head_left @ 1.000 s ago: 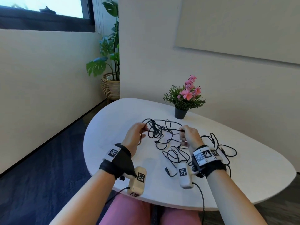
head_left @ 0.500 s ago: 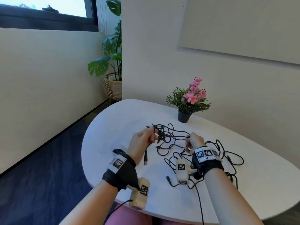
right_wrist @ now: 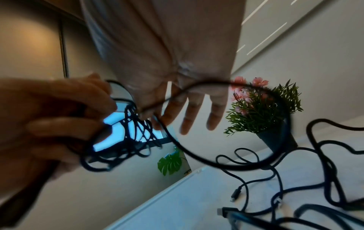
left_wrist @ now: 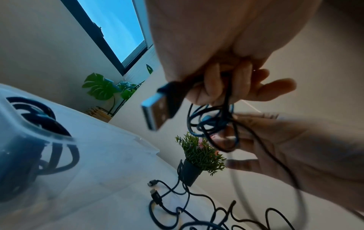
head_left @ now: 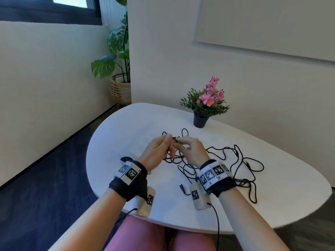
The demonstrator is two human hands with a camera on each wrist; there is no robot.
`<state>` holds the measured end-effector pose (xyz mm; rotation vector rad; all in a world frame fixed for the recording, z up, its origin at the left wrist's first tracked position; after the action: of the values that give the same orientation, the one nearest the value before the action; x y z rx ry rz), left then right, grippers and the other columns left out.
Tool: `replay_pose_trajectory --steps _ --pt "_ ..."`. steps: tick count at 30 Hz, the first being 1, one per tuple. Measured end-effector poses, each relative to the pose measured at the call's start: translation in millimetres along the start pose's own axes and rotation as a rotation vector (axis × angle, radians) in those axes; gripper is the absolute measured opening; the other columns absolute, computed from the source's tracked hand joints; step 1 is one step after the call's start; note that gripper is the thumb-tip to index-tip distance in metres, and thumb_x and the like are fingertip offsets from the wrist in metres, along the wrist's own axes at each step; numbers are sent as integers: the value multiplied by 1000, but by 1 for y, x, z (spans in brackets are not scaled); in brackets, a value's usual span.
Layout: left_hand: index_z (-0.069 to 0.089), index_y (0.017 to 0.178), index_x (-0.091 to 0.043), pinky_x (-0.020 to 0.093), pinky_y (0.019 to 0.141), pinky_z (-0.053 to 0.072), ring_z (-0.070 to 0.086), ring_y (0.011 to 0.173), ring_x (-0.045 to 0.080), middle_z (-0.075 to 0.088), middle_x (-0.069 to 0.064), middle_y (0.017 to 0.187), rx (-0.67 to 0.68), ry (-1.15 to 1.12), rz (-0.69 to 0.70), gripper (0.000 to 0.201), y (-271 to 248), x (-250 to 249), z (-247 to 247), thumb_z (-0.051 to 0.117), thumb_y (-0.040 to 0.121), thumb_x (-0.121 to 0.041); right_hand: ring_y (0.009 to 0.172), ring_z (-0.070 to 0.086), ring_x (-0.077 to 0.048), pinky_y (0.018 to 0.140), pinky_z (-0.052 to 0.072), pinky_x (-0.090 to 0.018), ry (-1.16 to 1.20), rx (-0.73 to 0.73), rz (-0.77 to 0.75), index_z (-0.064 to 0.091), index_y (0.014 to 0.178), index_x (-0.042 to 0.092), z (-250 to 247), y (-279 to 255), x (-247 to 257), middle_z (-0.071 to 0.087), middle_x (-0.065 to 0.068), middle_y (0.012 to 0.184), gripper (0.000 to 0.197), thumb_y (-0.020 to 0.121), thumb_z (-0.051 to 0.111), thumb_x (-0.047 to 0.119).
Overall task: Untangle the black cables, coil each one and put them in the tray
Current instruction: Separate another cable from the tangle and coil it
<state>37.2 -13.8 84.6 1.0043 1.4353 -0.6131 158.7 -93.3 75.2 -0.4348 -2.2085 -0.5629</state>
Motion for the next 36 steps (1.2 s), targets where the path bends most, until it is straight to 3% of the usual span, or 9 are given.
replay_pose_trajectory --steps 4,7,12,16,19,23,28,32,36 --pt "53 91 -14 11 44 35 48 51 11 65 7 75 -77 13 -94 21 -3 -5 -22 44 99 -32 54 55 -7 64 50 -31 360 -276 207 68 83 22 -20 -4 -11 57 7 61 15 93 56 21" --pt "57 107 -28 20 51 39 51 49 2 70 -3 75 -57 230 -196 25 -8 13 -49 60 88 -44 36 37 -7 42 43 -25 752 -652 416 55 82 18 -62 -12 -34 37 4 55 20 98 42 16" --pt "69 66 -35 25 58 39 52 53 10 54 -12 48 -48 682 -193 31 -15 35 -77 56 85 -57 36 25 -12 39 24 -14 830 -964 504 40 72 16 -117 -22 -74 32 1 49 29 98 27 13" --pt "71 81 -32 21 55 39 54 60 14 64 3 68 -115 647 -166 25 -17 30 -80 52 93 -42 51 44 -24 55 37 -30 143 -613 690 43 67 8 -129 -28 -95 49 -15 68 27 92 44 20" --pt "71 98 -24 24 66 43 57 73 17 68 1 82 -143 476 -133 24 -16 21 -69 50 95 -36 48 43 -25 53 32 -29 -318 -230 739 44 53 7 -114 -39 -71 42 -6 51 45 91 50 31" --pt "67 106 -25 19 76 47 60 76 9 66 -5 86 -97 323 -56 22 -16 11 -49 46 99 -24 66 71 -22 66 55 -31 -279 104 655 70 79 1 -66 -46 -31 71 -8 76 43 93 52 37" --pt "65 114 -22 17 75 48 59 70 7 67 -4 89 -123 206 43 25 -22 4 -39 46 99 -16 91 66 -24 75 49 -32 -371 143 411 66 88 6 -16 -39 6 70 -11 96 38 91 55 42" --pt "64 113 -16 15 74 49 65 73 10 67 2 90 -141 75 118 25 -27 -6 -36 45 98 -10 122 49 -16 99 39 -29 -220 181 244 48 134 17 25 -35 11 50 0 135 57 86 61 45" --pt "62 114 -14 17 71 49 70 82 16 65 1 90 -200 -59 120 24 -29 -11 -37 43 99 -11 103 58 -9 88 45 -26 -88 81 167 61 114 14 47 -31 6 64 2 114 30 90 60 33"
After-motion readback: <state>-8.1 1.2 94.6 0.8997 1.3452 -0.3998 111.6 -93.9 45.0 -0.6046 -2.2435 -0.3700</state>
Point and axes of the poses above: each hand's wrist, its own y-axis towards the middle knuckle, its own z-axis out of the palm, x = y × z, the point moved 3 cm from there along y, towards the middle knuckle
